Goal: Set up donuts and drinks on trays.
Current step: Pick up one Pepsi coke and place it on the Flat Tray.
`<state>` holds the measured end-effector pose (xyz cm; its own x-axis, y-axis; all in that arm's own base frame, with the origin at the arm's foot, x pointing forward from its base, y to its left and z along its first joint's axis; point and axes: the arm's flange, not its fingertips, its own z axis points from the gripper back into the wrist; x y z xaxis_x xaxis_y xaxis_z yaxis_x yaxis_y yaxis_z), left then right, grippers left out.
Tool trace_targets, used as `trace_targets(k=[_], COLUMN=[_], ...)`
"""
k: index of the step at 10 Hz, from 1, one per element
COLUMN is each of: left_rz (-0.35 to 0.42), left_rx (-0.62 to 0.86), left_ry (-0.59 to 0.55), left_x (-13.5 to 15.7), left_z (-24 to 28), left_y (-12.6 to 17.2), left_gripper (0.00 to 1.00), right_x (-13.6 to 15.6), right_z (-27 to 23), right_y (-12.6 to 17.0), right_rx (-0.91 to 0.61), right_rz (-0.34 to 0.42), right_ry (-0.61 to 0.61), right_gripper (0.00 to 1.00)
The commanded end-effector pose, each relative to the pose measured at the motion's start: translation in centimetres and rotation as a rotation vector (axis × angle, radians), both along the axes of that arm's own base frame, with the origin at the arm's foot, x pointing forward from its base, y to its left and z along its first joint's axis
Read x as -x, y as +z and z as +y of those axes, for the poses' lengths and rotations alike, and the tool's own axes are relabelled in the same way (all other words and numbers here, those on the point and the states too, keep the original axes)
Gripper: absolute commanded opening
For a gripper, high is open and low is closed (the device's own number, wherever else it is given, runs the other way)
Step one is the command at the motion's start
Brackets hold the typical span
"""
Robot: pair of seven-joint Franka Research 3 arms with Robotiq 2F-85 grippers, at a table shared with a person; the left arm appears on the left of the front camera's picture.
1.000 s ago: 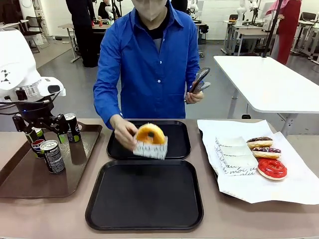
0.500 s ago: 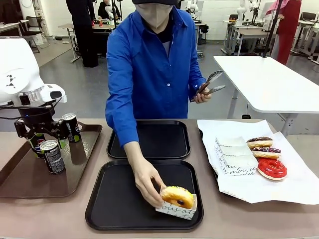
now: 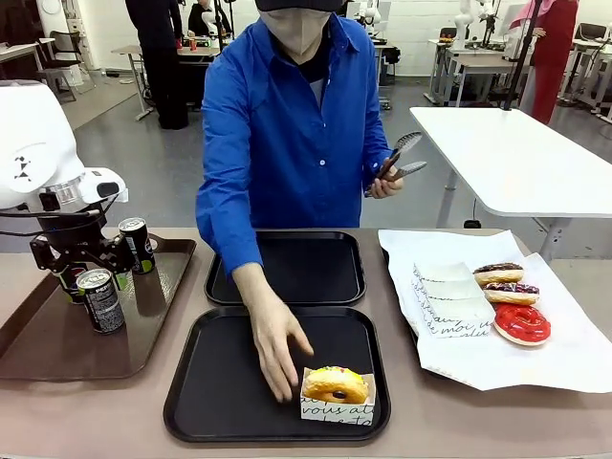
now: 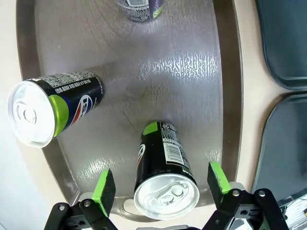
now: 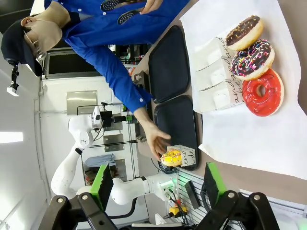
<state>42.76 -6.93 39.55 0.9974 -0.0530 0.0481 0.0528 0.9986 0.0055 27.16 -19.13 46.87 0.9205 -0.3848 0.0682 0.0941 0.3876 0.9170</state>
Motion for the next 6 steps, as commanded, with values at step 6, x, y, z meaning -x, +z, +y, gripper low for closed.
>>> trace_targets(k=[6], left_rz=[-0.026], left_rx=[-0.026], left_ry=[0.018], left_x=[0.19], left_z=[-0.14], left_y=[-1.97], left_gripper=[0.95], right_x=[0.01], right_z=[-0.06], right_y=[0.06], right_rx=[-0.012], right_rz=[-0.008], right_ry=[-0.005], right_gripper=[1.00])
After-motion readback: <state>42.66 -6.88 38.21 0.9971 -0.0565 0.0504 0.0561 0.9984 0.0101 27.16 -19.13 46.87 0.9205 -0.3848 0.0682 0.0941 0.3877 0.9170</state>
